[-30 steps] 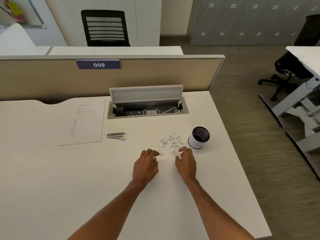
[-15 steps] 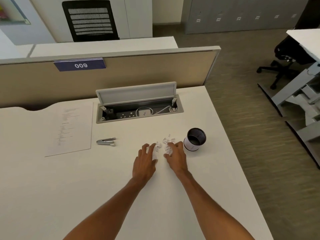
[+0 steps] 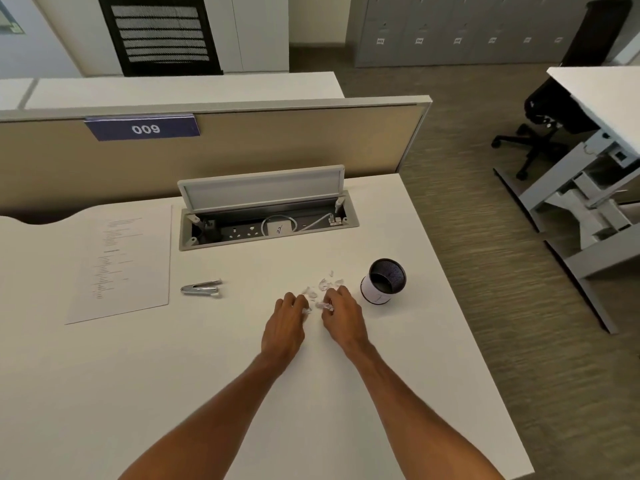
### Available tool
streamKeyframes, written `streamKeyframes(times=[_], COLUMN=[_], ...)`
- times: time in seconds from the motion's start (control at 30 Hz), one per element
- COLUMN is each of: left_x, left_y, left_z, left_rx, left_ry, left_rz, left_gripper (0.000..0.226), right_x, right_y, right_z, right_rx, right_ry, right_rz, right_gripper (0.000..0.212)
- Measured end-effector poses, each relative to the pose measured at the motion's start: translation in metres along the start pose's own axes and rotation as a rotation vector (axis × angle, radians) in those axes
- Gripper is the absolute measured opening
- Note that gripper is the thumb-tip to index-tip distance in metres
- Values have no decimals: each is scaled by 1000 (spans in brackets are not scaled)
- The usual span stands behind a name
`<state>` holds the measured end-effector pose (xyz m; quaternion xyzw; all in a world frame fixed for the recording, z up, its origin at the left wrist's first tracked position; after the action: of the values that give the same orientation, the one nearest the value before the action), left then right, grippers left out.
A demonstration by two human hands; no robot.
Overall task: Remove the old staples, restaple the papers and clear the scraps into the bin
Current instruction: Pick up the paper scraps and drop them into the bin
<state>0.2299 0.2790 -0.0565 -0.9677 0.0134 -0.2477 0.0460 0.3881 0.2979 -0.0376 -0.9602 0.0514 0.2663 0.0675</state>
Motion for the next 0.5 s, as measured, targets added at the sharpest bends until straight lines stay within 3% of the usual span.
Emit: streamKeyframes(times=[0.5], left_x=[-11], left_y=[2], left_z=[-11], left_rx=[47], left_ry=[146], left_rz=[-43], left_gripper=[10], right_x=[2], right_y=[7], right_z=[-29], right_rx=[139], right_ry=[-217], right_rz=[195], right_gripper=[14])
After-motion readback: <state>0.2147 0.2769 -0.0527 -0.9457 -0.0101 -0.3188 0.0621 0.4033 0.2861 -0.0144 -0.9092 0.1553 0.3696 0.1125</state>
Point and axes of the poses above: each hand's wrist, its own y-axis away from the middle knuckle, its own z-axis out of the palm, x = y × z, the point moved 4 cm from there along -y, towards the middle knuckle, and after that the axes turned 14 degrees about x, right-handed, at the moved point
